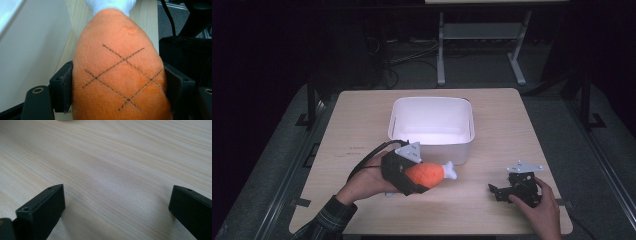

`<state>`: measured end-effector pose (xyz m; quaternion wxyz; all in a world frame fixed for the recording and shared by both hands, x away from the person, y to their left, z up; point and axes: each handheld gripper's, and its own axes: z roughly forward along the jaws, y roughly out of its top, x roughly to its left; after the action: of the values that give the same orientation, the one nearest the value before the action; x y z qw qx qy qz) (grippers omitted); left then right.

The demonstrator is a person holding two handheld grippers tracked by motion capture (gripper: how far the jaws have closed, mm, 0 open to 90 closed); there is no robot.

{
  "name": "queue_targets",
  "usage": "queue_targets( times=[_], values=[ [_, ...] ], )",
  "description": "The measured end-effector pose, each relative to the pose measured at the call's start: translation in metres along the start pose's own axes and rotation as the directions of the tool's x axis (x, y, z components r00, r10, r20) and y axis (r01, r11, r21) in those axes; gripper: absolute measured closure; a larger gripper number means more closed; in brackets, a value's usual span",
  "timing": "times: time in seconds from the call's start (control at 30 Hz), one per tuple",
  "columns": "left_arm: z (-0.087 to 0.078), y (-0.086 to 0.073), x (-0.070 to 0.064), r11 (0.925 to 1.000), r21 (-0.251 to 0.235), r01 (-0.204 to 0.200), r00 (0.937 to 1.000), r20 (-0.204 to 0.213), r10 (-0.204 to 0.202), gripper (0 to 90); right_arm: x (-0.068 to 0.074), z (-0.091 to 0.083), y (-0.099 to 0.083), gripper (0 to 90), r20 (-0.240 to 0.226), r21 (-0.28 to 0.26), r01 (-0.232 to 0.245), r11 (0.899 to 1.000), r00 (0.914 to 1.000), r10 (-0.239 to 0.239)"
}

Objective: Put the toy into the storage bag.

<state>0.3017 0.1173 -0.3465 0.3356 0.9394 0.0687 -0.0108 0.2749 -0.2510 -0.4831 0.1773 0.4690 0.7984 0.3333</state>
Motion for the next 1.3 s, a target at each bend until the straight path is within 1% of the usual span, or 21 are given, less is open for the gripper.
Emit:
queue_targets(
  times=[0.03, 0.2, 0.23, 0.27, 0.3, 0.4, 0.5, 0.53, 0.57, 0.63, 0.77, 0.83, 0.87, 0.93, 1.03, 1.07, 1.17, 1.3],
  values=[
    [0.000, 0.000, 0.000, 1.0000, 0.000, 0.000, 1.0000, 0.000, 0.000, 23.5, 0.000, 0.000, 0.000, 0.0, 0.000, 0.000, 0.000, 1.000, 1.0000, 0.000],
    [-0.008, 0.012, 0.001, 0.9998, -0.014, -0.015, 0.9998, 0.010, 0.015, 23.5, 0.000, 0.000, 0.000, 0.0, 0.000, 0.000, -0.001, 1.000, 1.0000, 0.001],
    [-0.008, 0.012, 0.001, 0.9998, -0.014, -0.015, 0.9998, 0.010, 0.015, 23.6, 0.000, 0.000, 0.000, 0.0, 0.002, -0.001, 0.000, 1.000, 1.0000, 0.000],
    [-0.012, 0.016, 0.001, 0.9996, -0.016, -0.023, 0.9997, 0.009, 0.023, 23.6, 0.000, 0.000, 0.000, 0.0, 0.002, -0.001, 0.000, 1.000, 1.0000, 0.000],
    [-0.012, 0.016, 0.001, 0.9996, -0.016, -0.023, 0.9997, 0.009, 0.023, 23.6, 0.000, 0.000, 0.000, 0.0, 0.002, -0.001, 0.000, 1.000, 1.0000, 0.000],
    [-0.018, 0.023, 0.004, 0.9991, -0.033, -0.025, 0.9995, 0.017, 0.026, 23.6, 0.000, 0.000, 0.000, 0.0, 0.000, -0.001, 0.000, 1.000, 1.0000, 0.000],
    [-0.022, 0.025, 0.006, 0.9991, -0.032, -0.028, 0.9995, 0.015, 0.029, 23.6, 0.000, 0.000, 0.000, 0.0, 0.000, 0.000, -0.001, 1.000, 1.0000, 0.001],
    [-0.025, 0.028, 0.007, 0.9990, -0.033, -0.031, 0.9994, 0.013, 0.032, 23.6, 0.000, 0.000, 0.000, 0.0, 0.000, -0.001, -0.001, 1.000, 1.0000, 0.001],
    [-0.026, 0.029, 0.008, 0.9987, -0.043, -0.028, 0.9995, 0.011, 0.029, 23.6, 0.000, 0.000, 0.000, 0.0, 0.000, -0.001, -0.001, 1.000, 1.0000, 0.001],
    [-0.030, 0.032, 0.008, 0.9984, -0.044, -0.035, 0.9993, 0.007, 0.036, 23.6, 0.000, 0.000, 0.000, 0.0, 0.000, -0.001, 0.000, 1.000, 1.0000, 0.000],
    [-0.035, 0.037, 0.013, 0.9982, -0.034, -0.049, 0.9988, -0.005, 0.049, 23.6, 0.000, 0.000, 0.000, 0.0, -0.001, -0.001, 0.000, 1.000, 1.0000, 0.000],
    [-0.035, 0.038, 0.014, 0.9982, -0.040, -0.045, 0.9990, -0.003, 0.045, 23.6, 0.000, 0.000, 0.000, 0.0, 0.000, -0.001, -0.001, 1.000, 1.0000, 0.001],
    [-0.037, 0.041, 0.016, 0.9980, -0.044, -0.047, 0.9989, -0.002, 0.047, 23.6, 0.000, 0.000, 0.000, 0.0, 0.000, -0.001, -0.001, 1.000, 1.0000, 0.001],
    [-0.039, 0.043, 0.018, 0.9981, -0.043, -0.043, 0.9991, -0.004, 0.043, 23.6, 0.000, 0.000, 0.000, 0.0, 0.000, -0.001, -0.001, 1.000, 1.0000, 0.001],
    [-0.041, 0.046, 0.021, 0.9973, -0.029, -0.068, 0.9976, -0.018, 0.067, 23.6, 0.000, 0.000, 0.000, 0.0, 0.000, 0.000, -0.002, 1.000, 1.0000, 0.002],
    [-0.042, 0.048, 0.023, 0.9976, -0.028, -0.063, 0.9979, -0.018, 0.063, 23.6, 0.000, 0.000, 0.000, 0.0, 0.000, -0.001, -0.002, 1.000, 1.0000, 0.002],
    [-0.043, 0.050, 0.027, 0.9974, -0.022, -0.069, 0.9974, -0.024, 0.068, 23.6, 0.000, 0.000, 0.000, 0.0, 0.000, 0.000, -0.002, 1.000, 1.0000, 0.002],
    [-0.049, 0.055, 0.037, 0.9971, -0.017, -0.075, 0.9965, -0.040, 0.074, 23.6, 0.000, 0.000, 0.000, 0.0, 0.000, 0.000, -0.002, 1.000, 1.0000, 0.002]
  ],
)
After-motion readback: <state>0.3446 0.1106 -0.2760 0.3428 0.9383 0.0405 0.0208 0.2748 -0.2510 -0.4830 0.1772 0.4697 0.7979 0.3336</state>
